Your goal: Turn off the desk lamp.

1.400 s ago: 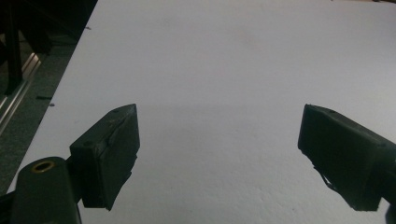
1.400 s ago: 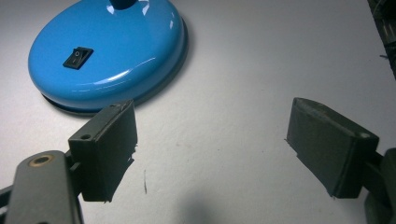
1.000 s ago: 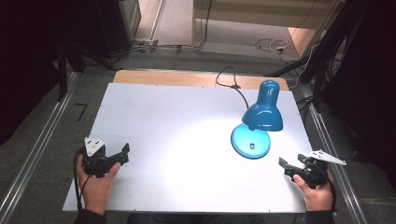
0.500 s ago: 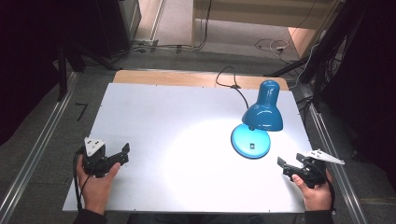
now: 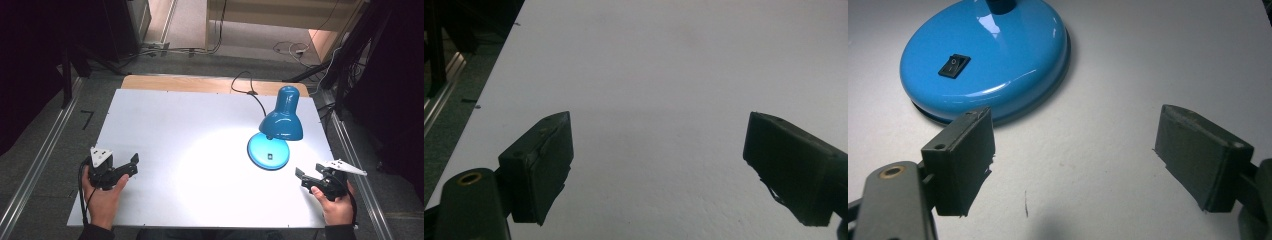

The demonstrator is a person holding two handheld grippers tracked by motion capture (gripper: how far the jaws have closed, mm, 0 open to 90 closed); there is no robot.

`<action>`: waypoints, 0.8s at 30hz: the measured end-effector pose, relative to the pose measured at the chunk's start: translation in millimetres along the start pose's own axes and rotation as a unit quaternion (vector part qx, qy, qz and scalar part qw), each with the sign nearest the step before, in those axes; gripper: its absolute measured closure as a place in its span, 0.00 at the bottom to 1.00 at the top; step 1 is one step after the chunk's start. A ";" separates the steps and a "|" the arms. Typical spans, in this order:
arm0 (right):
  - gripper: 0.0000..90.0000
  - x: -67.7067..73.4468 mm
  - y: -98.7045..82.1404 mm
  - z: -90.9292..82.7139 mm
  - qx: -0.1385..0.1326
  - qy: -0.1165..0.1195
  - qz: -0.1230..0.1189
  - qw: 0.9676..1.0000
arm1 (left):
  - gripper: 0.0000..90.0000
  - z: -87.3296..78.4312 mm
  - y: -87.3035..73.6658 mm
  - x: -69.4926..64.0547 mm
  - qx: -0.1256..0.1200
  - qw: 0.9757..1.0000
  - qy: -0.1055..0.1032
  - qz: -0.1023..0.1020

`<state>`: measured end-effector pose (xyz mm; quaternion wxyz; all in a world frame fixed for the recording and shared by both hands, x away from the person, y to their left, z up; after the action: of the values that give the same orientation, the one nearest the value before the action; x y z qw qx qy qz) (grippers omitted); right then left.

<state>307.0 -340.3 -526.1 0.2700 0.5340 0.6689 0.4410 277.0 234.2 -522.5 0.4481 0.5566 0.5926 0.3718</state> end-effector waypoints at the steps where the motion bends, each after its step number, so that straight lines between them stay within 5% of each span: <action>1: 0.17 0.1 0.0 0.1 0.000 0.000 0.000 1.000 | 0.15 0.0 0.0 0.0 0.000 1.000 0.000 0.000; 24: 0.17 6.1 3.2 3.9 -0.002 0.004 -0.006 1.000 | 0.15 -0.2 1.1 1.0 -0.002 1.000 -0.003 -0.003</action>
<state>310.1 -333.2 -524.5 0.2708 0.5274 0.6726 0.4429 277.2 235.4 -521.6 0.4518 0.5550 0.5926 0.3697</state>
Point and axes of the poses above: each handheld gripper's, and its own axes: z roughly forward along the jaws, y roughly out of its top, x roughly to its left, the point moved 6 cm from there along z, roughly forward along the jaws, and after that the axes turned 12 degrees about -x, right-handed, at the moved point
